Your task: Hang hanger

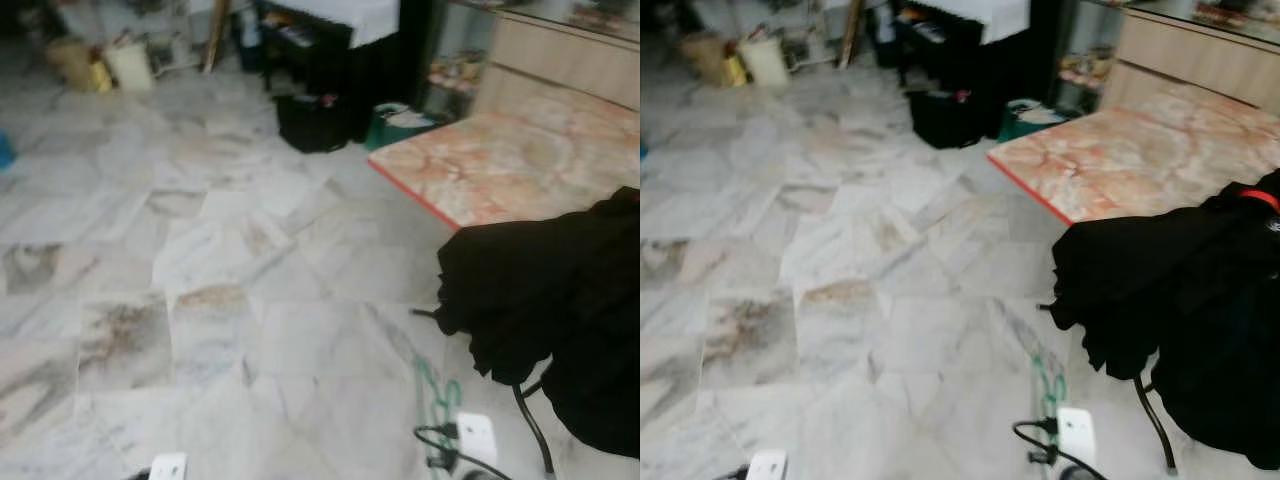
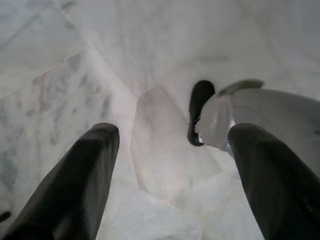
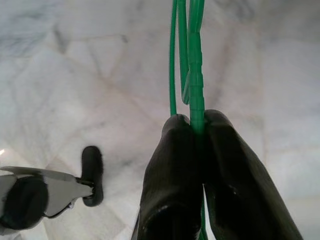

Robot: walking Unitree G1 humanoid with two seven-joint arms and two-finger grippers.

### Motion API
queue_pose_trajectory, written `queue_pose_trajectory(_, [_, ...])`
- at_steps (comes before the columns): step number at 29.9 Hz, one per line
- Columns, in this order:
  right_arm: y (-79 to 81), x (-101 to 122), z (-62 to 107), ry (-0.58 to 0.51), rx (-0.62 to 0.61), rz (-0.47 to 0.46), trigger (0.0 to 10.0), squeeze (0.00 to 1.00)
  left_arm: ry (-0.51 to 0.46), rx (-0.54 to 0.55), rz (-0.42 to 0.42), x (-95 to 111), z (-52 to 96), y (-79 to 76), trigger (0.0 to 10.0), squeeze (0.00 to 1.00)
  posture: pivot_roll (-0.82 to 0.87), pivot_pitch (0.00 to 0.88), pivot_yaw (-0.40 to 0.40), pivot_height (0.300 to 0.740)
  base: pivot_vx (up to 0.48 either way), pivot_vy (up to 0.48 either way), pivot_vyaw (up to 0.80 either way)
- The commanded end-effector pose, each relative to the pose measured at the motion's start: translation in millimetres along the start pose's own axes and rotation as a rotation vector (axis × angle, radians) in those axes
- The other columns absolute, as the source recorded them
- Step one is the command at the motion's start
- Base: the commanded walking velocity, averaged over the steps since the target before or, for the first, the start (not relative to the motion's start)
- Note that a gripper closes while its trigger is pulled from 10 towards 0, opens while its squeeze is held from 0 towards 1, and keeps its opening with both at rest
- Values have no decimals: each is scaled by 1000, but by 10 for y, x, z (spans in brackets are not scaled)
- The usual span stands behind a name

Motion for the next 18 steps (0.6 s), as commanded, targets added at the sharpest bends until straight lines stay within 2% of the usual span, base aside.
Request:
queue_pose_trajectory(1, [-87, -39, 18, 14, -21, 3, 10000, 0, 1, -3, -8, 2, -2, -17, 10000, 0, 5, 0, -9, 716, 0, 0, 800])
queue_pose_trajectory(18, [-108, -39, 22, 20, -17, 16, 10000, 0, 8, -1, 7, -35, 1, -52, 10000, 0, 16, 0, -35, 716, 0, 0, 800])
Point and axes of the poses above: a point about 5 cm out from each wrist's last joint towards the gripper, its own z axis pointing back from the gripper into the wrist, its own x axis along the axis of the wrist's last joint, y = z × x, the point moved 4 cm from there along -z, pointing out of the wrist towards the gripper, and after that the axes turned 5 degrees about -z, right-handed, at the moved point
